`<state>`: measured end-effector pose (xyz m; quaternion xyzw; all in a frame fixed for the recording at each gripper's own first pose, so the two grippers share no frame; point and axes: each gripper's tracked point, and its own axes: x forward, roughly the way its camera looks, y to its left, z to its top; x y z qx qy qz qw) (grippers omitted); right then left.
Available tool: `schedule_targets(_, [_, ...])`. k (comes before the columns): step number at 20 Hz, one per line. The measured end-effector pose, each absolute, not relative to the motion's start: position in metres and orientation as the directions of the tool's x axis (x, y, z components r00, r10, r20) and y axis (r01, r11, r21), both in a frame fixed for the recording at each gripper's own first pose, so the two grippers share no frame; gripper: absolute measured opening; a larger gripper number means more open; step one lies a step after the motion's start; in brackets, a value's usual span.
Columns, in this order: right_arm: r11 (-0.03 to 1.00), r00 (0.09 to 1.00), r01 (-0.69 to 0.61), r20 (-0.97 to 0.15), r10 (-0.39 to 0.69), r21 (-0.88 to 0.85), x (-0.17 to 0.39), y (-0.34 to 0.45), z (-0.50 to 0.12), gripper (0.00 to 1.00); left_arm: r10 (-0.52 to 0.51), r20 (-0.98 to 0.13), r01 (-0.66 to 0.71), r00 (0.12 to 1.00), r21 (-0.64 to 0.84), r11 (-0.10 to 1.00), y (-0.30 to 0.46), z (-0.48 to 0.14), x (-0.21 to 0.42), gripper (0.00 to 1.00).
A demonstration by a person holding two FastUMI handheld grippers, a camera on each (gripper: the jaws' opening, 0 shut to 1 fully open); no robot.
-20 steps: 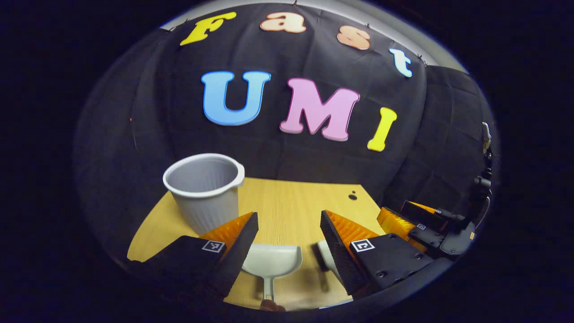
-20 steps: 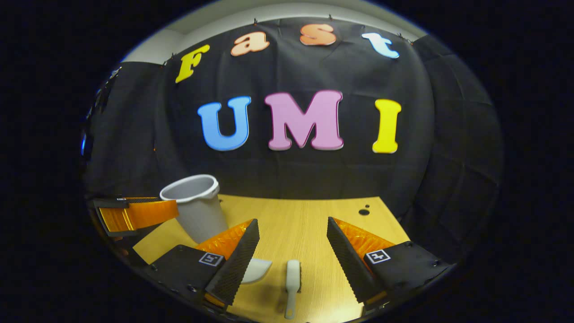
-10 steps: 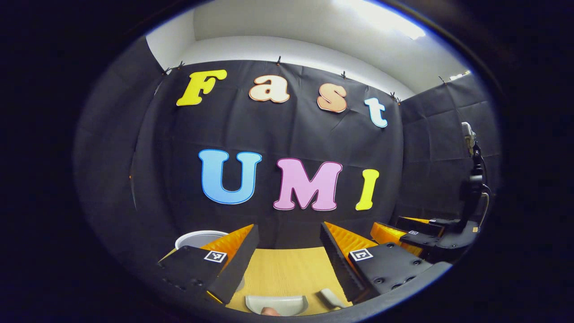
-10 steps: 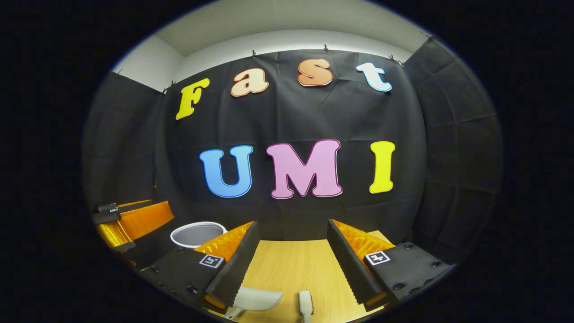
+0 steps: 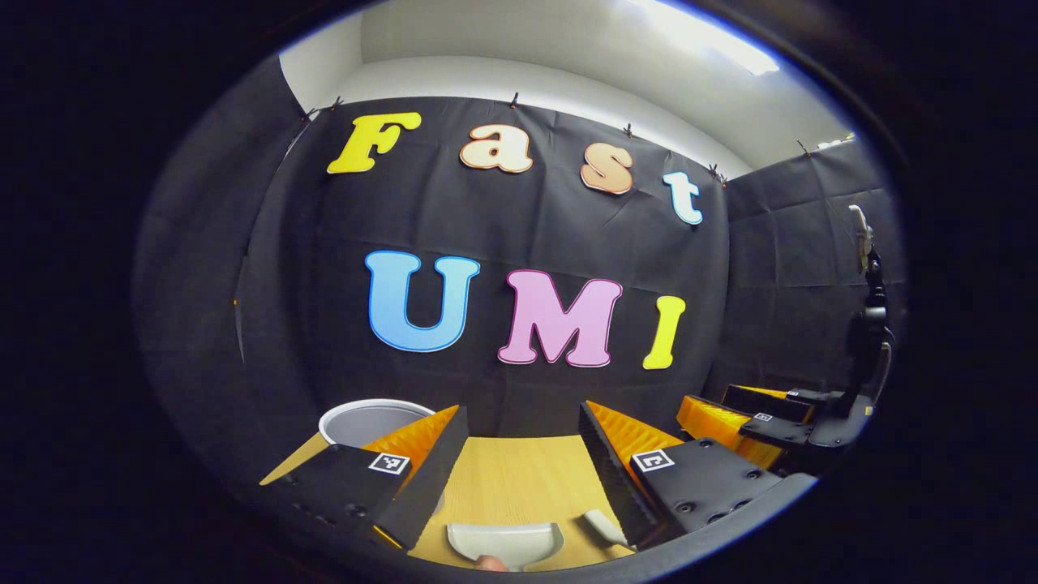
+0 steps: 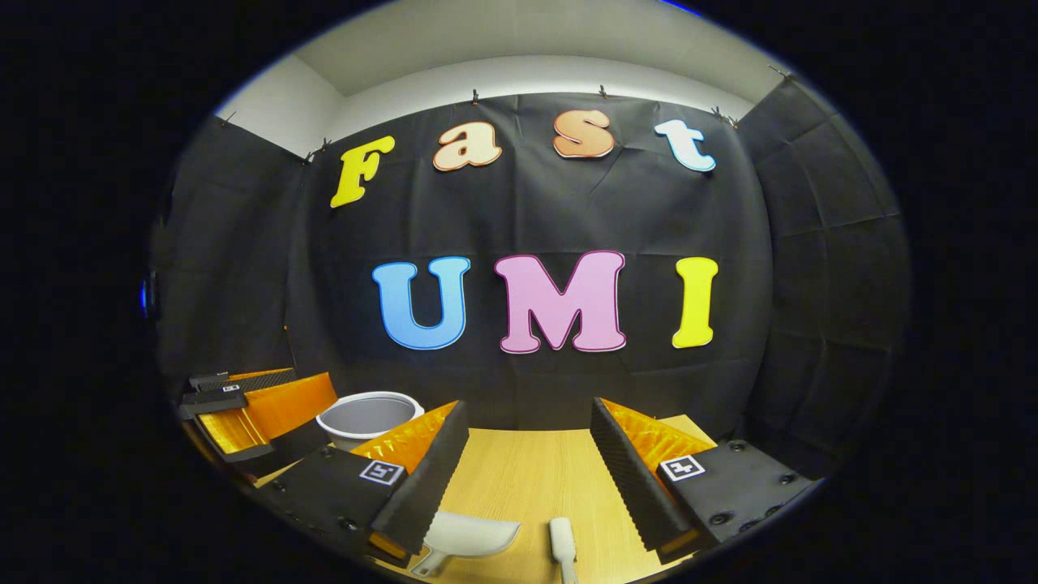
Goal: Pick up the small broom and dustpan from the desktop, sweep the trash into the dustpan with the broom, and then empty the trash into the garbage bin.
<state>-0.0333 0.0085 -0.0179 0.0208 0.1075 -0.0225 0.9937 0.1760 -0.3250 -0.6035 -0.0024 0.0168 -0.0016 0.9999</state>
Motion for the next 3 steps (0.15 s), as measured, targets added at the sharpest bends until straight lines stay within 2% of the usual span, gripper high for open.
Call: schedule_targets(3, [0.999,0.97,0.048,-0.238,-0.042,0.02,-0.0323,0.0098,-0.0281,0.98,0.005,-0.037,-0.005,0.999,0.002,1.0,-0.3258,-0.6041,0.1776,0.82])
